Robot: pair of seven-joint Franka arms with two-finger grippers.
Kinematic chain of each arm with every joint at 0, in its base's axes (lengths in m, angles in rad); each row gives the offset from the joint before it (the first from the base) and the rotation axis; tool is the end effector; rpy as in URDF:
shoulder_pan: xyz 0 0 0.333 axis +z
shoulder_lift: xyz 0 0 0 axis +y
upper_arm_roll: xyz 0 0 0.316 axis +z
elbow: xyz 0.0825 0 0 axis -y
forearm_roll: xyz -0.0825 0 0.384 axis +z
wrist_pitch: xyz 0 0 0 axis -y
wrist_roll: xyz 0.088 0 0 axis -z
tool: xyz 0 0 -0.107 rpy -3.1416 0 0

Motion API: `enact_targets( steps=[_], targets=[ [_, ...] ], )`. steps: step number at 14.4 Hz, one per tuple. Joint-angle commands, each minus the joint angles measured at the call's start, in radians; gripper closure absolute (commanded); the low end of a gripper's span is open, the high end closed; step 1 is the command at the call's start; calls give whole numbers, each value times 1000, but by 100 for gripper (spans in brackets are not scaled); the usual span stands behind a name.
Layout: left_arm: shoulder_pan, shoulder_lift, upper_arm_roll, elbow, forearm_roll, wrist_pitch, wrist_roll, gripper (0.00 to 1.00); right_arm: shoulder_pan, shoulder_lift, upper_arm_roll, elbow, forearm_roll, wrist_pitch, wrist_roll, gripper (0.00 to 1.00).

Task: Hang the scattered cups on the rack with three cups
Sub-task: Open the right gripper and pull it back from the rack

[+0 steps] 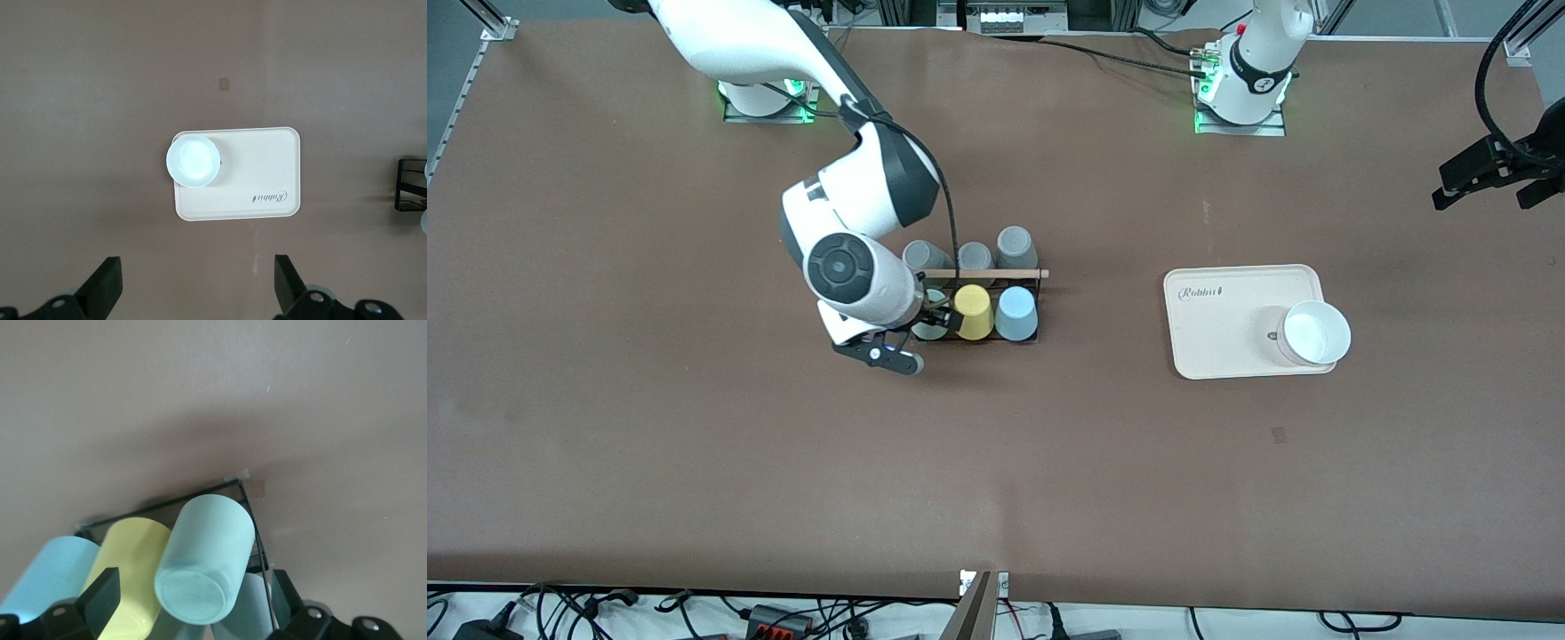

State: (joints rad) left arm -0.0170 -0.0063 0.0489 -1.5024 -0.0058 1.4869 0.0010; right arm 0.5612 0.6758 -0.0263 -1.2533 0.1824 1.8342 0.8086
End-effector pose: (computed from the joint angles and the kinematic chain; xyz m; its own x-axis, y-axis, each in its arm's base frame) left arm 0.5440 0.0168 0.6526 0.9995 0.0304 -0.0092 0.0305 -0.9995 0.0061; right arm 0.6169 0.3878 0.3568 0.9335 -0.3108 -0.1787 -0.3218 -0.9462 -0.0353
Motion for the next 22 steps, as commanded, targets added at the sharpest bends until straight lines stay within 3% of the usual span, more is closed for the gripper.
enact_targets(
  steps=[1, 3, 6, 9, 15, 19, 22],
  targets=[
    [-3, -12, 0, -16, 0, 9, 2, 0, -33, -56, -23, 37, 2, -49, 4, 0],
    [-3, -11, 0, -16, 0, 9, 2, 0, -81, -85, -50, 40, -4, -90, -35, 0],
    [-3, -11, 0, -16, 0, 9, 2, 0, -147, -137, -99, 40, -82, -124, -239, 0],
    [-3, -12, 0, -18, 0, 9, 2, 0, -233, -171, -112, 40, -87, -154, -406, 0],
    [-1, -9, 2, -18, -2, -13, 16, 0, -401, -266, -106, 28, -84, -187, -652, 0],
    [17, -14, 6, -18, -2, -37, 17, 0, -542, -384, -58, -78, -101, -162, -828, 0],
    [43, -18, 5, -18, -2, -37, 54, 0, -552, -407, -52, -78, -142, -165, -865, 0]
  ],
)
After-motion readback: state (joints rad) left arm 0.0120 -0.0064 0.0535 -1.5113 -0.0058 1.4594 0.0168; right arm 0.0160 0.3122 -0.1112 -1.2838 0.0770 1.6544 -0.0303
